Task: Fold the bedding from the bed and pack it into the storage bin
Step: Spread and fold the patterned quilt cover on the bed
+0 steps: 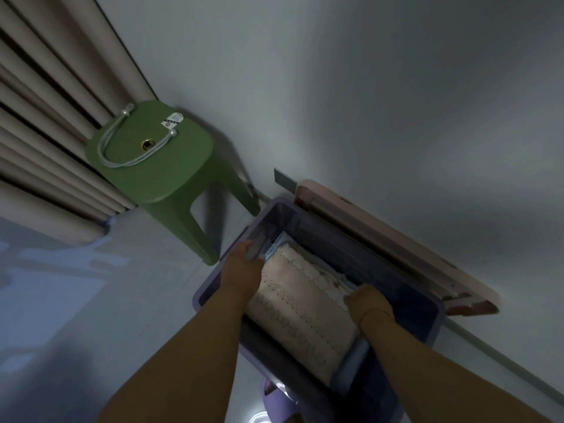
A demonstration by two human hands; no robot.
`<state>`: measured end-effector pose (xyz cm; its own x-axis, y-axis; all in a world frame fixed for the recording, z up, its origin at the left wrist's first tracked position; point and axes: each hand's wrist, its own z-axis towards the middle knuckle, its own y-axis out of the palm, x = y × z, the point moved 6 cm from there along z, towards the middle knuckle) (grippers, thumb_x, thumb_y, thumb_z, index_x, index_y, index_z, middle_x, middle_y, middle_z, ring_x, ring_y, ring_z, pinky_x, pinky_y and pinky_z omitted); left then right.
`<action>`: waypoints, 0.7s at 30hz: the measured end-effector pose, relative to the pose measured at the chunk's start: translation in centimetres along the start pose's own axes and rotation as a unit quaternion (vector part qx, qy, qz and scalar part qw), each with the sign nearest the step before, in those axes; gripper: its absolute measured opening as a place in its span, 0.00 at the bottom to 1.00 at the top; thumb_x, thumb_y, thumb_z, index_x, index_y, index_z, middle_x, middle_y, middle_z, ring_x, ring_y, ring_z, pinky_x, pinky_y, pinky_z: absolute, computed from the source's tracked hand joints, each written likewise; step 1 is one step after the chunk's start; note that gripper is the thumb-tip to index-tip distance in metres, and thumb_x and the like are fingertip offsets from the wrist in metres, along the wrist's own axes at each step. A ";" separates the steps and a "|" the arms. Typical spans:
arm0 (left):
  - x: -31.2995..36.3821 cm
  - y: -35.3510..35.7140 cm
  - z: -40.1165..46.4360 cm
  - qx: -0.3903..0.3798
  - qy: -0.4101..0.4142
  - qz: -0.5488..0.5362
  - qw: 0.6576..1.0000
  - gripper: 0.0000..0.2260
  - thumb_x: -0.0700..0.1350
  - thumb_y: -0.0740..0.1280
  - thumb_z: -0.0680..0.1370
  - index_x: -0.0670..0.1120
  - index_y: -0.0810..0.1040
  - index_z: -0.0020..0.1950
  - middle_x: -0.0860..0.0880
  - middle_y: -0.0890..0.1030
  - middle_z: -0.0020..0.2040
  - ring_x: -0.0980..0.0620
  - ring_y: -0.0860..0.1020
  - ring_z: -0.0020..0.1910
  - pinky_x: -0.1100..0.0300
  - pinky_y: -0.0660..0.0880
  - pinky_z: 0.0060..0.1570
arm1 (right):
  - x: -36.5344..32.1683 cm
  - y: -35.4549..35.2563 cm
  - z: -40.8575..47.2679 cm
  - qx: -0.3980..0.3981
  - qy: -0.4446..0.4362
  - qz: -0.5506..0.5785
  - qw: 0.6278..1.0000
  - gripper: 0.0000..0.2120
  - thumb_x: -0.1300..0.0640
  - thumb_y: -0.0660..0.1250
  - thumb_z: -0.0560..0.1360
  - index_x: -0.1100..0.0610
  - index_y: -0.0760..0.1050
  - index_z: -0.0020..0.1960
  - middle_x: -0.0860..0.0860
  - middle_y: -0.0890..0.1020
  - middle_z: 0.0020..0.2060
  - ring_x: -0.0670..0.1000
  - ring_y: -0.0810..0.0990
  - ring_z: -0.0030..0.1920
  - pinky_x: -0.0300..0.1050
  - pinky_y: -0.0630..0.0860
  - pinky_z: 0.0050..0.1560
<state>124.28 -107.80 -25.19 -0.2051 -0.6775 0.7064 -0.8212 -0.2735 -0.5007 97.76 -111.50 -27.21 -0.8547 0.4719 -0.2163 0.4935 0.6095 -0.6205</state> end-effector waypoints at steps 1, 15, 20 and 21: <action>0.0 0.4 -0.1 -0.013 0.000 0.002 1.000 0.21 0.43 0.65 0.79 0.43 0.67 0.72 0.44 0.74 0.66 0.50 0.74 0.51 0.63 0.68 0.48 | -0.5 -0.1 0.0 -0.002 -0.012 0.006 1.000 0.15 0.55 0.63 0.77 0.60 0.75 0.61 0.58 0.79 0.58 0.57 0.77 0.60 0.46 0.73 0.56; 0.1 2.6 -3.1 -0.099 -0.043 0.053 0.993 0.30 0.49 0.67 0.78 0.42 0.59 0.76 0.41 0.68 0.72 0.43 0.68 0.70 0.53 0.65 0.68 | -1.8 -0.3 -0.8 0.002 -0.079 0.079 0.994 0.07 0.54 0.63 0.76 0.55 0.72 0.53 0.54 0.78 0.51 0.49 0.70 0.46 0.42 0.71 0.54; 0.1 2.1 -4.8 -0.084 -0.078 0.036 0.993 0.28 0.49 0.69 0.76 0.43 0.64 0.73 0.41 0.74 0.66 0.44 0.75 0.62 0.55 0.72 0.59 | -2.6 -1.5 -2.4 -0.009 -0.104 0.098 0.990 0.06 0.57 0.60 0.78 0.54 0.70 0.42 0.52 0.73 0.45 0.50 0.70 0.46 0.42 0.71 0.53; 0.1 1.9 -5.3 -0.082 -0.085 0.022 0.993 0.28 0.49 0.69 0.76 0.43 0.65 0.73 0.41 0.75 0.65 0.45 0.76 0.59 0.55 0.73 0.56 | -2.8 -1.7 -2.9 -0.013 -0.108 0.106 0.988 0.09 0.57 0.60 0.78 0.53 0.69 0.39 0.52 0.73 0.45 0.49 0.70 0.46 0.40 0.70 0.51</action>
<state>119.90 -104.76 -23.39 -0.1607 -0.7956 0.5841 -0.8921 -0.1360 -0.4308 99.81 -112.01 -23.37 -0.7449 0.4460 -0.4962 0.6665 0.5295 -0.5248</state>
